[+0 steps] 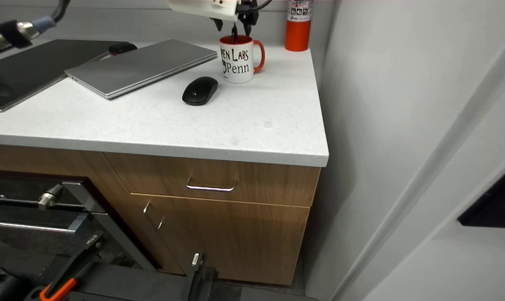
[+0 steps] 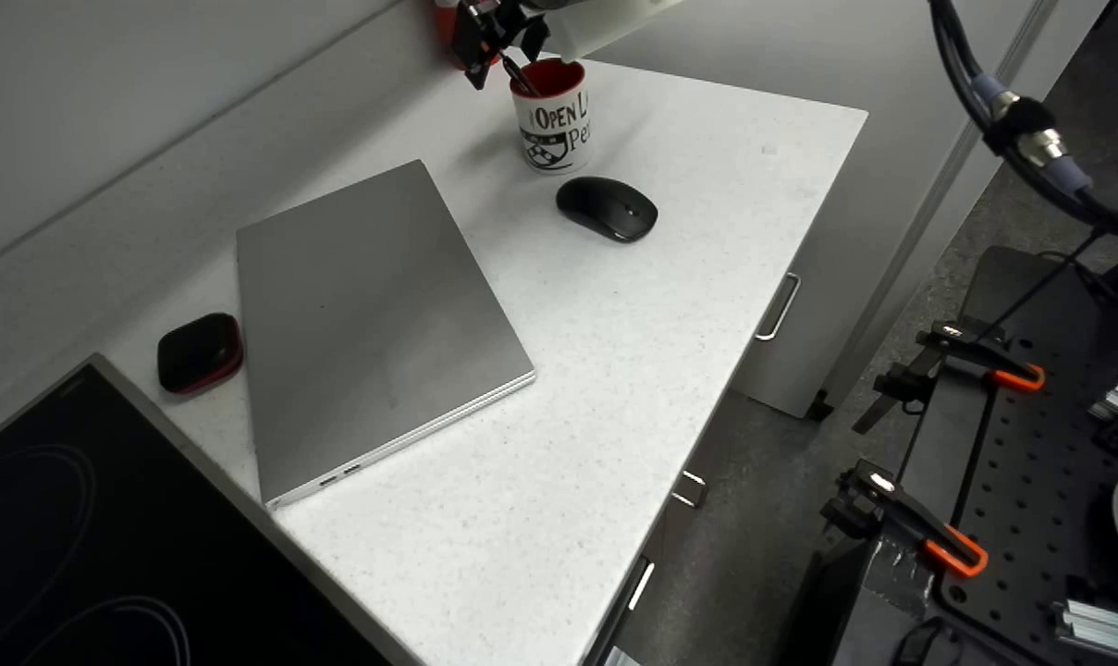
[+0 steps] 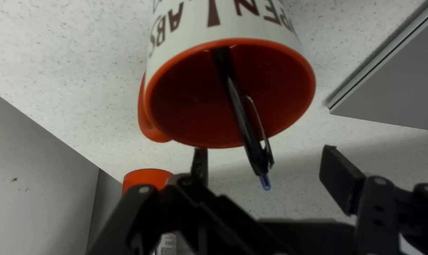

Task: Take the pen out of the mug and put it on the desk

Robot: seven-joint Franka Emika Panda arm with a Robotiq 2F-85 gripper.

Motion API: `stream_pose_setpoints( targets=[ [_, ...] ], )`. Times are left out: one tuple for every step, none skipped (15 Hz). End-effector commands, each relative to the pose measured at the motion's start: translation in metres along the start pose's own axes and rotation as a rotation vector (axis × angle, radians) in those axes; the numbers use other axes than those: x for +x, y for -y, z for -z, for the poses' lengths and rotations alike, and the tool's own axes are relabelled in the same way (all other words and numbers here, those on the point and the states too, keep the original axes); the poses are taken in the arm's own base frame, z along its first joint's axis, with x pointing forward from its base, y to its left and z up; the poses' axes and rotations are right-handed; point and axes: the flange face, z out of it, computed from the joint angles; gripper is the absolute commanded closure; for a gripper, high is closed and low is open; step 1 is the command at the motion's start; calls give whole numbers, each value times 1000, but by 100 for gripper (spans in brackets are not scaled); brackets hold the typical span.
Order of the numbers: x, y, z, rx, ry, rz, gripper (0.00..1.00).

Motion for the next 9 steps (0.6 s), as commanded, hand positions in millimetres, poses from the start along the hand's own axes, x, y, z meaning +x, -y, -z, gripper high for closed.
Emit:
stream_pose_setpoints(
  targets=[
    [9, -4, -7, 0, -47, -19, 48],
    [9, -5, -8, 2, -46, -22, 58],
    [10, -6, -9, 2, -46, -25, 64],
    [10, -7, -9, 3, -46, -28, 73],
    [11, -8, -10, 3, -46, -31, 80],
    [11, -9, -10, 3, -46, -33, 87],
    [11, -10, -9, 3, -47, -35, 95],
    [12, -11, -8, 3, -49, -38, 100],
    [13, -12, -7, 3, -51, -41, 100]
  ],
)
